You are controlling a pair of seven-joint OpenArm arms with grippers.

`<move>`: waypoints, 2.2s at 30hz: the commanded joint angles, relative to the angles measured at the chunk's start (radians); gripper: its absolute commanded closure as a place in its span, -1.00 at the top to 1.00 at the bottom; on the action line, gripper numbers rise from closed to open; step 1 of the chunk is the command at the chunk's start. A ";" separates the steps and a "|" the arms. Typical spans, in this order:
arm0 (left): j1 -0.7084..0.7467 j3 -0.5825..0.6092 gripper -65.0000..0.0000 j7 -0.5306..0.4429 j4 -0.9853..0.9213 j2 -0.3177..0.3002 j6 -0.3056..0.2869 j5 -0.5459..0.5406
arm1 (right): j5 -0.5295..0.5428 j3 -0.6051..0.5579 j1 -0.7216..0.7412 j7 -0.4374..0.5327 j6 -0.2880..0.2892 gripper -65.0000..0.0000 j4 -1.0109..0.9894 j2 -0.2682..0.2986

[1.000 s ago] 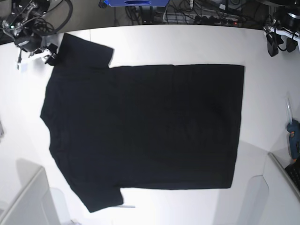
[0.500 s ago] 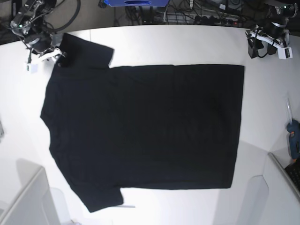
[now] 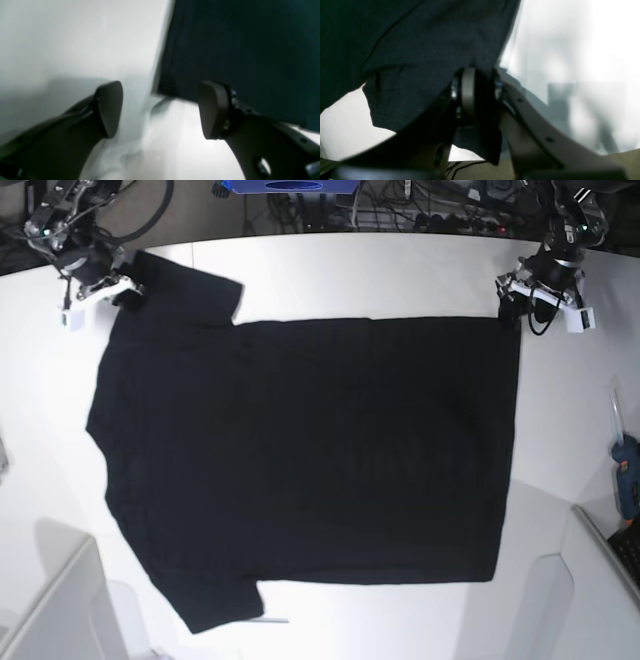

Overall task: Fold the T-shirt properly
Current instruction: 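Lower both grippers and pinch the shirt edge nearest the arms, then drag the held shirt edge toward the robot base with both grippers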

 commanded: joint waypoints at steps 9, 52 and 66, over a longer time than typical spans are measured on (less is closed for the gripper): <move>-0.045 0.073 0.38 0.008 -0.062 -0.010 0.041 -0.001 | -0.007 0.000 -0.006 -0.011 -0.003 -0.79 0.006 0.009; 0.233 0.203 -1.00 0.008 0.205 -0.056 0.135 -0.001 | -0.001 0.012 -0.242 -0.005 0.090 -1.00 0.264 -0.069; 0.305 0.202 -1.00 0.008 0.329 -0.051 0.140 -0.009 | -0.001 0.014 -0.184 0.027 0.096 -1.00 0.319 -0.071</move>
